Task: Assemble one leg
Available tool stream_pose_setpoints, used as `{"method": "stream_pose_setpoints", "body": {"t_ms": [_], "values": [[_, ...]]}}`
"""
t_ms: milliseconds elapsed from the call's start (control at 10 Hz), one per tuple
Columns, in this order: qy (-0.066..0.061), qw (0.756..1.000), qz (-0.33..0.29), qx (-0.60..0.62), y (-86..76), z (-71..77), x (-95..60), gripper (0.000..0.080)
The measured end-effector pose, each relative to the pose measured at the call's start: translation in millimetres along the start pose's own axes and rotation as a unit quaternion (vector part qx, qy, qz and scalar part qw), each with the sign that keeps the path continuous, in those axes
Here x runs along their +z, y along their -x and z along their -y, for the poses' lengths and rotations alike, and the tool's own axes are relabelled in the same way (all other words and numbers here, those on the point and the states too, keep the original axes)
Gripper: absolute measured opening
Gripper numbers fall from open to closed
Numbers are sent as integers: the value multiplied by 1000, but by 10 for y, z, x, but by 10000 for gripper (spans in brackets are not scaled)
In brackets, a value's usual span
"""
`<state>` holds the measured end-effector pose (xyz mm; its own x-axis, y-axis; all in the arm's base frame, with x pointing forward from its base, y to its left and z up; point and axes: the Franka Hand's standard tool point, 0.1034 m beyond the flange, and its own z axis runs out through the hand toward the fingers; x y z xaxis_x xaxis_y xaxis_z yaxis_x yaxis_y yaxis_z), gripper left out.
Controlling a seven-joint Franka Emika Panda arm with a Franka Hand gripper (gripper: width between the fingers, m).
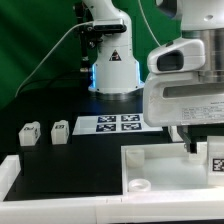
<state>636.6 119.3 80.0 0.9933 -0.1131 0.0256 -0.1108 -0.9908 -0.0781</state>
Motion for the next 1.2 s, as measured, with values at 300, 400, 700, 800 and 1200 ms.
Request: {"method": "stream_pose_setpoints", "body": {"t_ms": [300,400,700,800,1200], "values": [[-2,999,1,39,5,9,5,527],[-3,996,1,84,7,15,6,392],[-3,977,1,214,3,3,5,298],[-2,960,1,279,0,-6,4,298],[-25,850,0,525,3,-63,9,300]]}}
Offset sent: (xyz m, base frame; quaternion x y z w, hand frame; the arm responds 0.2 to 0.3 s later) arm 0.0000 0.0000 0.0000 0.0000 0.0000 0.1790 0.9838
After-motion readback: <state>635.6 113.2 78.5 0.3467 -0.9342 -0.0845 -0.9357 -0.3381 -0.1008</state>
